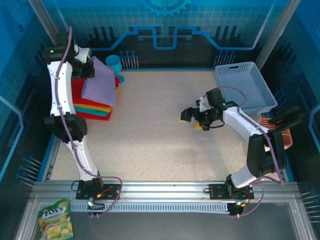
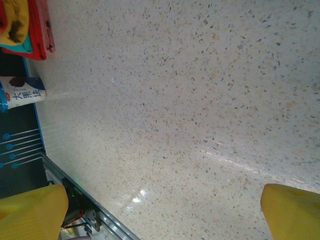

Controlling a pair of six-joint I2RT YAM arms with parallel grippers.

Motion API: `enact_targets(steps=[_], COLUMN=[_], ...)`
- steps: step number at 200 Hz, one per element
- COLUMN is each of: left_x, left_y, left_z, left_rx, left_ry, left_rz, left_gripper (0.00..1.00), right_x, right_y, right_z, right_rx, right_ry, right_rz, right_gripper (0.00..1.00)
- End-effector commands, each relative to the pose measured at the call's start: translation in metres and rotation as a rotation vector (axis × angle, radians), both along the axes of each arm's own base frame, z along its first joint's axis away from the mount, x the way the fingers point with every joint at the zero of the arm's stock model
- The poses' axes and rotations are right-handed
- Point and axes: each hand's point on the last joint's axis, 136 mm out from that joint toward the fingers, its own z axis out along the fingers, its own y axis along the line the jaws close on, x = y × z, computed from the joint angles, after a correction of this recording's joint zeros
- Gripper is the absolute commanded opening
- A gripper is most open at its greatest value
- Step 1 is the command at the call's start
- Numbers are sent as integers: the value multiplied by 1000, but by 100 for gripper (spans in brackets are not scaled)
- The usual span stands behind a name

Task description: Fold and stack the t-shirts

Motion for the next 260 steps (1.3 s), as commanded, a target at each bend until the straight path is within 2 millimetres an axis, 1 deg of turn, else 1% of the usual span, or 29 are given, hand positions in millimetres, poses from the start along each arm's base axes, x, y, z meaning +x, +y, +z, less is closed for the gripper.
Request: enact_targets(steps=[1, 23, 51, 87, 102, 127, 166, 196, 218, 229, 244, 260], left_x=[10, 13, 22, 24, 26, 31, 50, 58, 63, 66, 71, 73], left_y=[7, 20, 35, 57, 67, 73, 80, 80, 87, 88, 90, 94], left_z=[9, 5, 2, -11, -11, -9, -25, -35, -46, -50, -51, -54], left_rx=[40, 69, 93, 190, 214, 221, 254, 246, 271, 273, 280, 292], left_ry=[-54, -53, -70, -35, -38, -66, -77, -76, -57, -59, -66, -62], left_rz=[-26, -12, 16, 40, 53, 56, 20, 1, 13, 16, 24, 37], left_gripper=[0, 0, 0, 0, 0, 0, 0, 0, 0, 3, 4, 7], right_x=[-3, -3, -2, -2, -3, -5, -5, -6, -5, -5, -6, -7], right_y=[4, 6, 14, 21, 21, 22, 23, 23, 25, 26, 26, 27], right_z=[-6, -15, -22, -19, -20, -20, -17, -18, -16, -16, -18, -17], right_rx=[-39, -42, -34, -38, -39, -42, -48, -59, -66, -71, -73, -80], right_ry=[33, 53, 76, 71, 74, 79, 66, 77, 74, 71, 81, 88], right_rz=[21, 26, 43, 68, 71, 74, 80, 86, 92, 95, 97, 104], right_gripper=[100, 100, 100, 100, 100, 100, 100, 100, 100, 100, 100, 100])
